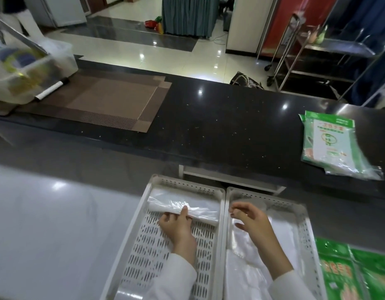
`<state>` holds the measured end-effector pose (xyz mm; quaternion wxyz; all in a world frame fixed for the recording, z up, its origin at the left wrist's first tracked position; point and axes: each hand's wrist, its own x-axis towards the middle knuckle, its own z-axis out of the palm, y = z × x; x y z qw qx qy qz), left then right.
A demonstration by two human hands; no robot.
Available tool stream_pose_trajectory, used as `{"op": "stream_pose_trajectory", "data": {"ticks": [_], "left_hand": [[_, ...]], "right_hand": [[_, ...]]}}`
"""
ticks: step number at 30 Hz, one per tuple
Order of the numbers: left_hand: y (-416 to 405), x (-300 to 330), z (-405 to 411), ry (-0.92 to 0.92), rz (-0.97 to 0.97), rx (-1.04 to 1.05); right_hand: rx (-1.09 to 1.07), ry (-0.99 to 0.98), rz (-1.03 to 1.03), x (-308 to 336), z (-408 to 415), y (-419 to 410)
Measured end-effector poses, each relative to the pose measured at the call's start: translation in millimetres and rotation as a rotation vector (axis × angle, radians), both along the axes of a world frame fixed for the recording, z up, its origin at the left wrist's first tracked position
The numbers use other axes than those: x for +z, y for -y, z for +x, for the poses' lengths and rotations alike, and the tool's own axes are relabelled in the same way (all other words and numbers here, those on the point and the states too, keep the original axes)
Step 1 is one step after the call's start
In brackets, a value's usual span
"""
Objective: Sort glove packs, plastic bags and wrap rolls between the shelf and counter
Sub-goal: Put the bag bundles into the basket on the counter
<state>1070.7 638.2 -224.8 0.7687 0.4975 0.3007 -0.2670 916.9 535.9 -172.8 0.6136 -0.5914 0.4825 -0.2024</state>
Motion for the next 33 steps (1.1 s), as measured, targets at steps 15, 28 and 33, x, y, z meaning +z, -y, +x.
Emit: {"op": "stream_pose_trajectory", "data": {"ticks": [15,28,33], "left_hand": [[-14,-2,-12,0.05,0.097,-0.015],[-29,14,-21,0.019,0.061,-0.226],[-37,25,-36,0.072,0.073,-0.304]], "right_hand": [[0.025,-0.009,0.031,3,-2,-10],[0.017,-0.005,0.024,17,-22,-25],[-0.003,-0.012,0.035,16,-45,-30]]}}
